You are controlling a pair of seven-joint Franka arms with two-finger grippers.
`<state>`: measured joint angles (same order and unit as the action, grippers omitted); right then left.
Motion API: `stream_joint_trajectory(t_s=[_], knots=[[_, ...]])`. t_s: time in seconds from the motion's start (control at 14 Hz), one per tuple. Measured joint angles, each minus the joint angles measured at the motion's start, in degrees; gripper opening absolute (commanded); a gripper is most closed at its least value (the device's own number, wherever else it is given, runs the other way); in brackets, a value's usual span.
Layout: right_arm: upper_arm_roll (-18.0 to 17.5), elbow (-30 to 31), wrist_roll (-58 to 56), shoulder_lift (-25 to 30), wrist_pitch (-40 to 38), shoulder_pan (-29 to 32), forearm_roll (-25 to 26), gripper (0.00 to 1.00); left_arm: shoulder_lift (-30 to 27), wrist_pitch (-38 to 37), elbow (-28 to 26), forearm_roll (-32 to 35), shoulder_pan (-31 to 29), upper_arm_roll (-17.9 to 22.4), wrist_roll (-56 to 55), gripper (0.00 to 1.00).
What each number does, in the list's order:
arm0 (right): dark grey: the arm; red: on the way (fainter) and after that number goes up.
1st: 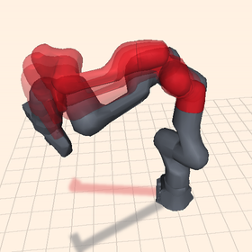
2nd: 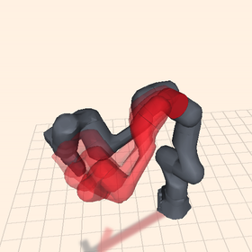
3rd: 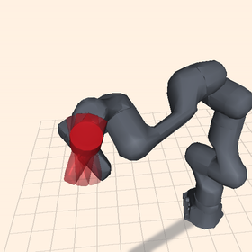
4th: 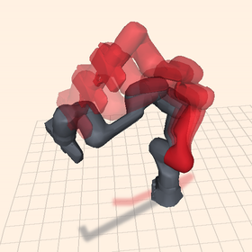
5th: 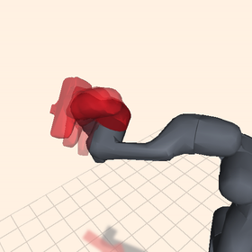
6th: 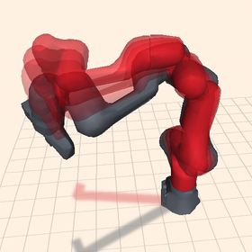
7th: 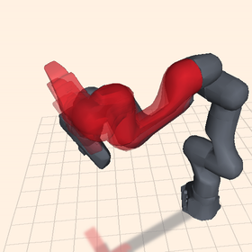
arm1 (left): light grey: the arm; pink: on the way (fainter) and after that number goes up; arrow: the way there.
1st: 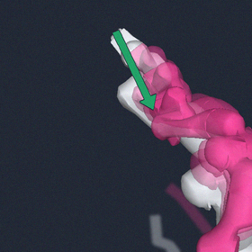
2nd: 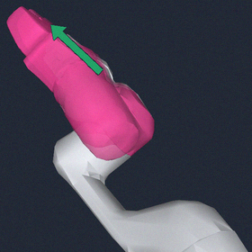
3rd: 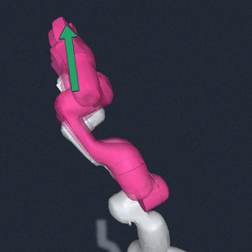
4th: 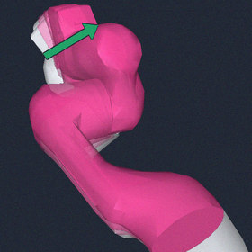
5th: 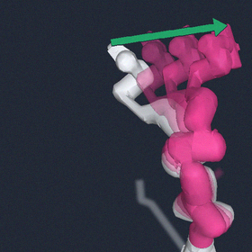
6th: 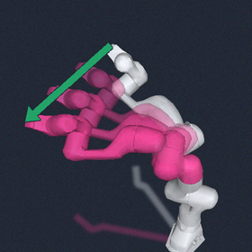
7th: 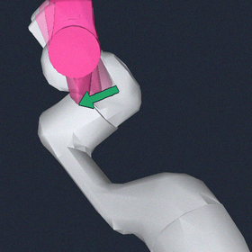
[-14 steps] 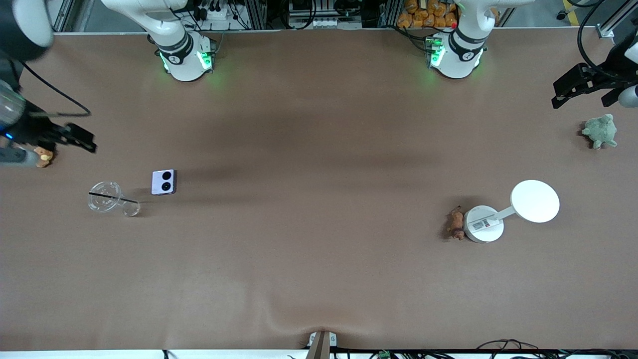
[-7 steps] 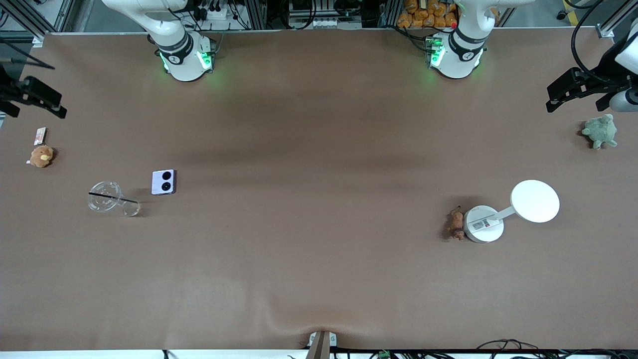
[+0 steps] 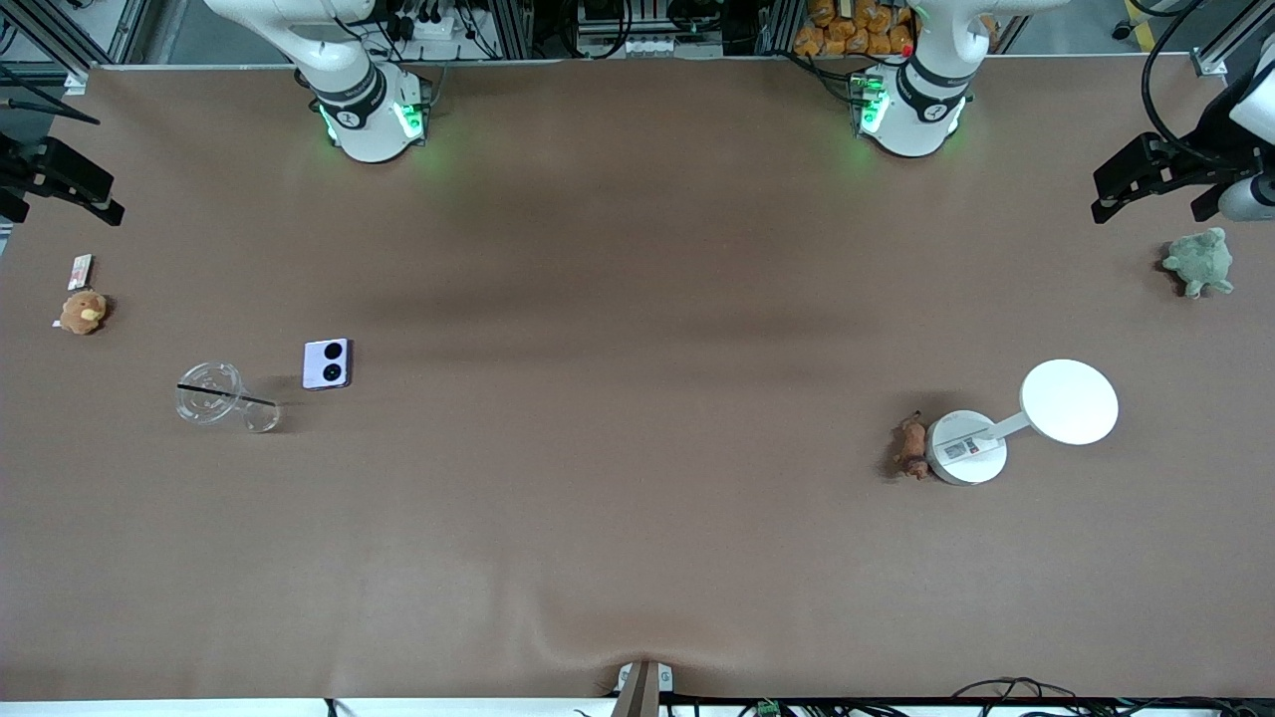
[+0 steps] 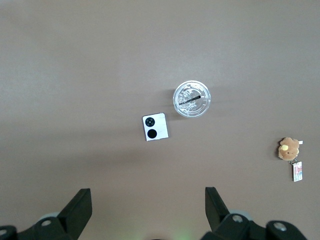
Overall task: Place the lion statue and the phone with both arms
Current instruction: 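Open the right gripper and raise it away from the phone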
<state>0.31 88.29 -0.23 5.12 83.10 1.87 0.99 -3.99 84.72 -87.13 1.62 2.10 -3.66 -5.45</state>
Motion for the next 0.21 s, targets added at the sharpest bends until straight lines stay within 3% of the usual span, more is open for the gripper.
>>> stream_joint_trajectory(t_s=[0.21], knots=[[-0.14,0.00,0.00,0.00,0.00,0.00,0.00,1.00,-0.06,-0.01,0.11,0.00,0.00,-0.21,0.03,1.00]])
